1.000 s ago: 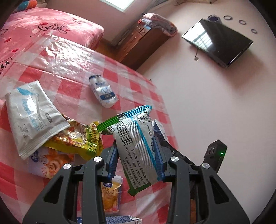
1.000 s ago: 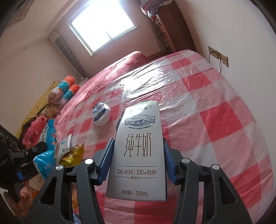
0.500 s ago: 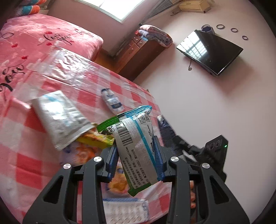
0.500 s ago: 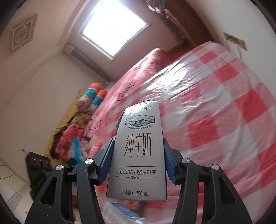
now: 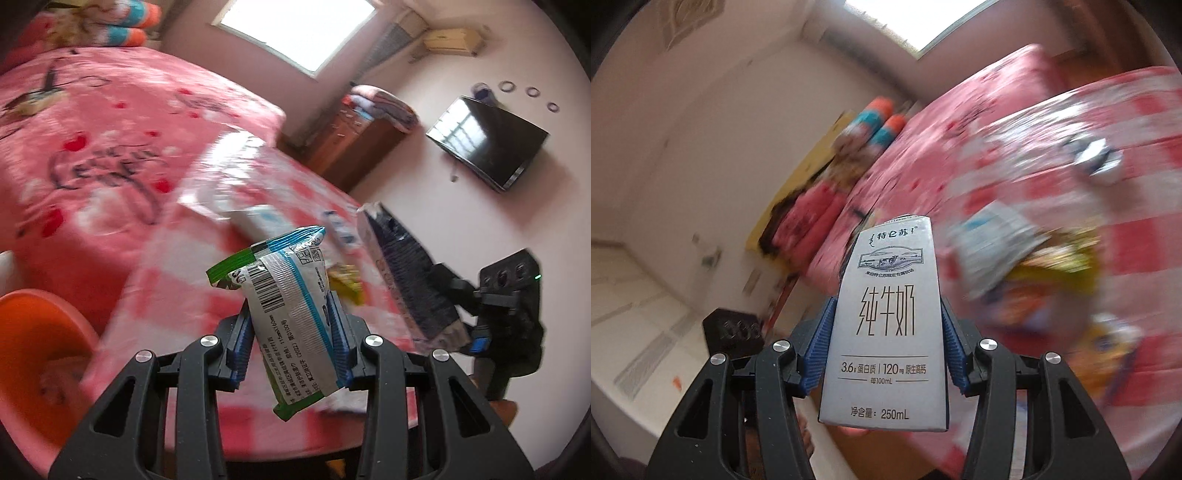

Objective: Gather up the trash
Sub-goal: 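Carry the snack bag and milk carton to the orange bucket, open left tool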

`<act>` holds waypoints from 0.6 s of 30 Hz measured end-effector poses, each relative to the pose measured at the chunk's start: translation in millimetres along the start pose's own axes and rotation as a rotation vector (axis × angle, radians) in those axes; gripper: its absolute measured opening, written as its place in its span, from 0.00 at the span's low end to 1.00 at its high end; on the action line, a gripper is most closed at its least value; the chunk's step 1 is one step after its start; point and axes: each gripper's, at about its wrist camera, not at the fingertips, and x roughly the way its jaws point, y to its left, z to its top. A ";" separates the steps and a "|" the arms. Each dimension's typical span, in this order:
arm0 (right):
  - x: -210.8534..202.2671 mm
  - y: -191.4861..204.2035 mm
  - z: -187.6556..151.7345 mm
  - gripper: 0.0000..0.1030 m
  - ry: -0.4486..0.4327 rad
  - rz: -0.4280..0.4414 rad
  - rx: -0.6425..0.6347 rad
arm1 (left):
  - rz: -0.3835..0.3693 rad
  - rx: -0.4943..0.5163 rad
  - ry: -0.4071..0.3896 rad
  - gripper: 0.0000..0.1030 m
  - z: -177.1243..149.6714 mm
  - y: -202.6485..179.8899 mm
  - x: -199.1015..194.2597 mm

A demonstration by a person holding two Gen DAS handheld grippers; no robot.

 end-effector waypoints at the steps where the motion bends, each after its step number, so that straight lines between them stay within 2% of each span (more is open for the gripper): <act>1: 11.4 8.1 -2.0 0.53 0.027 0.016 -0.013 | 0.021 -0.009 -0.004 0.38 -1.7 7.8 -6.2; 9: 111.0 78.8 -36.2 0.53 0.239 0.104 -0.134 | 0.248 -0.141 -0.041 0.38 -25.5 93.6 -57.8; 15: 165.6 110.1 -65.8 0.56 0.329 0.111 -0.213 | 0.382 -0.200 -0.054 0.38 -43.2 144.3 -72.9; 16: 177.0 112.3 -71.5 0.67 0.352 0.105 -0.225 | 0.407 -0.200 -0.053 0.38 -46.0 148.3 -72.7; 18: 188.1 108.0 -81.0 0.81 0.370 0.063 -0.240 | 0.474 -0.207 -0.046 0.42 -51.5 160.4 -71.5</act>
